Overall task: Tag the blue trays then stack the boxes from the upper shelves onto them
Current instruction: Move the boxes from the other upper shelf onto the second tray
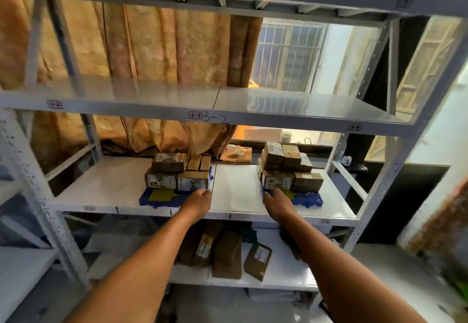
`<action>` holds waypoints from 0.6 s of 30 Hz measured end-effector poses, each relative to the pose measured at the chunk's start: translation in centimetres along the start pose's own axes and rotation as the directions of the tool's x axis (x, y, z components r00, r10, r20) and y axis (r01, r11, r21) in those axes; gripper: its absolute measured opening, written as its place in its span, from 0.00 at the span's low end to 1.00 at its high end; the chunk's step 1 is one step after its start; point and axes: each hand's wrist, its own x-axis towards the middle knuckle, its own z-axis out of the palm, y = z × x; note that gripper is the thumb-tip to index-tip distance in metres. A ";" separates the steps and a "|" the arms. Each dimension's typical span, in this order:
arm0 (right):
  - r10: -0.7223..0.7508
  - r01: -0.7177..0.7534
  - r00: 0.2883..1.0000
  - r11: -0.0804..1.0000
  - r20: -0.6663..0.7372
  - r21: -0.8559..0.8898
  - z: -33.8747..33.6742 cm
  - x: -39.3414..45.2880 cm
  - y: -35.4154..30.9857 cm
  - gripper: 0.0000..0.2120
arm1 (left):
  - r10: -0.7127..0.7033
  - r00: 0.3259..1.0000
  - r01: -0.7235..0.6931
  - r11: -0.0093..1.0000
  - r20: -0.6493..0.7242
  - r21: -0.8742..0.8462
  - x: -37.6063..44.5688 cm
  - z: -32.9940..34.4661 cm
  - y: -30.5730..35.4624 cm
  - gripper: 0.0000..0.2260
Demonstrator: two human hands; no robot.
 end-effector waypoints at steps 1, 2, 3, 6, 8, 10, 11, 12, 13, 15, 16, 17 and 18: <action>0.002 -0.002 1.000 1.000 -0.025 -0.006 -0.5 0.9 0.5 0.22 | 0.010 1.000 -0.010 1.000 0.015 -0.015 1.1 0.8 0.7 0.22; 0.004 -0.005 0.999 1.000 -0.048 -0.019 -1.1 1.8 1.1 0.20 | 0.025 0.999 -0.024 0.999 0.034 -0.025 2.2 2.0 1.5 0.22; 0.007 -0.008 0.998 1.000 -0.062 -0.030 -1.7 2.7 1.9 0.19 | 0.041 0.998 -0.040 0.999 0.056 -0.028 3.2 3.2 2.1 0.22; 0.060 -0.062 0.995 0.998 -0.074 -0.017 -3.4 5.4 4.6 0.19 | 0.066 0.994 -0.065 0.998 0.089 -0.009 6.1 6.9 4.4 0.22; 0.101 -0.101 0.991 0.995 -0.083 0.000 -4.5 7.3 6.1 0.19 | 0.068 0.992 -0.069 0.998 0.109 0.002 7.8 9.0 5.9 0.22; 0.123 -0.122 0.987 0.992 -0.101 0.014 -6.2 10.9 8.1 0.19 | 0.084 0.988 -0.085 0.996 0.129 0.005 10.7 11.7 8.3 0.22; 0.126 -0.125 0.986 0.992 -0.109 0.018 -7.0 12.9 9.2 0.18 | 0.091 0.986 -0.092 0.996 0.139 0.000 12.4 13.0 9.5 0.22; 0.130 -0.128 0.985 0.991 -0.117 0.024 -7.9 15.2 10.4 0.18 | 0.091 0.985 -0.089 0.996 0.145 -0.017 14.2 14.5 10.7 0.22; 0.135 -0.133 0.982 0.991 -0.129 0.028 -8.8 17.5 11.5 0.19 | 0.079 0.986 -0.073 0.996 0.148 -0.046 15.9 15.8 11.7 0.22; 0.156 -0.148 0.977 0.987 -0.149 0.060 -10.4 21.7 13.4 0.19 | 0.037 0.992 -0.019 0.989 0.121 -0.147 19.0 18.1 13.5 0.23; 0.165 -0.154 0.974 0.985 -0.157 0.082 -11.3 23.8 14.5 0.20 | -0.003 0.994 0.029 0.973 0.112 -0.228 20.5 19.3 14.1 0.24; 0.178 -0.162 0.970 0.981 -0.164 0.102 -12.0 26.1 15.5 0.20 | -0.058 0.992 0.090 0.947 0.113 -0.309 22.1 20.5 14.7 0.26; 0.192 -0.175 0.967 0.978 -0.165 0.114 -12.6 28.0 16.5 0.21 | -0.109 0.986 0.148 0.913 0.122 -0.381 23.5 21.4 15.1 0.28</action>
